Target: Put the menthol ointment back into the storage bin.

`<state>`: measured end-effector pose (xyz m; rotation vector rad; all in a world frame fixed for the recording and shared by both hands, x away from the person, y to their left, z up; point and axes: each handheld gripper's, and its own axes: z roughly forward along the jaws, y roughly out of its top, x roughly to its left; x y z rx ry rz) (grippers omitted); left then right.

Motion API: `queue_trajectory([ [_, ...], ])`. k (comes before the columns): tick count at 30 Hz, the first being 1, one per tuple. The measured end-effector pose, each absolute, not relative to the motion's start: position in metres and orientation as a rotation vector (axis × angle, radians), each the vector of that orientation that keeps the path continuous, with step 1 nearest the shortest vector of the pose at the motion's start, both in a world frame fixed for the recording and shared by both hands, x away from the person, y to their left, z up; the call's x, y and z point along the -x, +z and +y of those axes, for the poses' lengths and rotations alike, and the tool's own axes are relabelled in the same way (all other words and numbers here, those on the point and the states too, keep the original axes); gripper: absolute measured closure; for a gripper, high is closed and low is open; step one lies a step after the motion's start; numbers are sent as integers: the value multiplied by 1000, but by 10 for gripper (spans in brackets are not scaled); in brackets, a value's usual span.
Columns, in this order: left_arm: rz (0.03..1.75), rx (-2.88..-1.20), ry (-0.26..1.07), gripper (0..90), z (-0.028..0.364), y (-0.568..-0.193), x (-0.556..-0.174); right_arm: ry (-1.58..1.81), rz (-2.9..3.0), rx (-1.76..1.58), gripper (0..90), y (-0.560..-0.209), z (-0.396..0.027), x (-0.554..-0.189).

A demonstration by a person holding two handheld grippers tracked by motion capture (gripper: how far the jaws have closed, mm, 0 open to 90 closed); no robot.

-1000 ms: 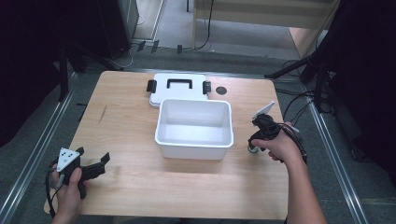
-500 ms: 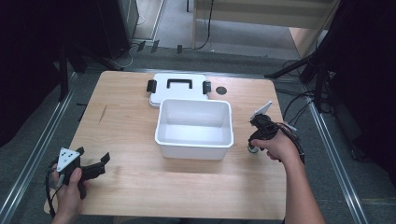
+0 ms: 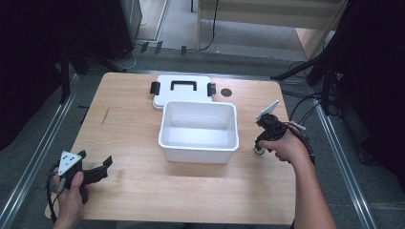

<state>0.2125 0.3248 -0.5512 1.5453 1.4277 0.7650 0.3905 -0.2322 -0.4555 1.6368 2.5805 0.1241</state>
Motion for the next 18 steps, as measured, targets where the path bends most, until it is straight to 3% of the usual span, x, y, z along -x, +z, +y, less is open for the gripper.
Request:
queue_trajectory([
  [18,1428,-1545,760,2,325,-551,-212,137,2633,-1562,514,-421,-217,-390],
])
